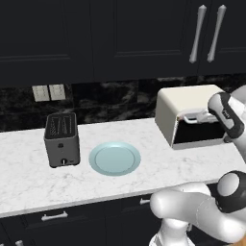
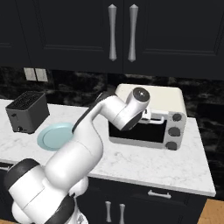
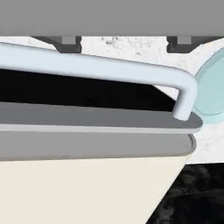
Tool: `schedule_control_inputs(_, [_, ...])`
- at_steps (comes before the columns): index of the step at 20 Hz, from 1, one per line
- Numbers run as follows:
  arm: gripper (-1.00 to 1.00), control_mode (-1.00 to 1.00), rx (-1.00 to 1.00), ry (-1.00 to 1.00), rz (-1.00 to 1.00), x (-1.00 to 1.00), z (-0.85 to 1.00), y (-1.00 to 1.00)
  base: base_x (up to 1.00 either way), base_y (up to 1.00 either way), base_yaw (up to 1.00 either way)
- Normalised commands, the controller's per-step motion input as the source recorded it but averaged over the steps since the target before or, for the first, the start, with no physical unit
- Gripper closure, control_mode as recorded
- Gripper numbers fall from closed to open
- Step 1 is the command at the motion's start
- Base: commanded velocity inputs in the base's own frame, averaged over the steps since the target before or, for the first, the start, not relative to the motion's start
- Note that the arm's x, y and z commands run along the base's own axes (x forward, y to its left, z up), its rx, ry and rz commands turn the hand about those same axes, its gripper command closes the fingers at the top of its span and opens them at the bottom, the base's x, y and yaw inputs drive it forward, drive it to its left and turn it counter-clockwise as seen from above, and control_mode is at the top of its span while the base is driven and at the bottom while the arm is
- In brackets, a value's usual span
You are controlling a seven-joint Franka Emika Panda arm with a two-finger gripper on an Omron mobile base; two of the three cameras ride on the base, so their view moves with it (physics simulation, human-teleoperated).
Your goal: Pick up the kebab skewer and baguette bread, and place them inside the toaster oven. Close the toaster oven door and start by setting the timer.
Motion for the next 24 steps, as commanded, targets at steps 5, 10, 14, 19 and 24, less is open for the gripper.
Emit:
schedule_control_inputs(5, [-1.0, -1.0, 0.0, -0.04, -0.11, 0.38, -0.08, 0.08, 0.0, 0.0, 0.0])
schedule_control_inputs(10, [-1.0, -1.0, 0.0, -0.09, -0.09, 0.06, -0.09, 0.04, 0.0, 0.0, 0.0])
schedule_control_inputs(14, [-1.0, -1.0, 0.0, -0.01, -0.08, 0.0, 0.07, -0.01, 0.0, 0.0, 0.0])
schedule_control_inputs(19, [-1.0, -1.0, 0.0, -0.01, -0.06, -0.23, 0.67, -0.31, 0.0, 0.0, 0.0])
schedule_control_inputs(24, [-1.0, -1.0, 0.09, 0.0, -0.01, -0.7, 0.31, -0.75, 0.0, 0.0, 0.0])
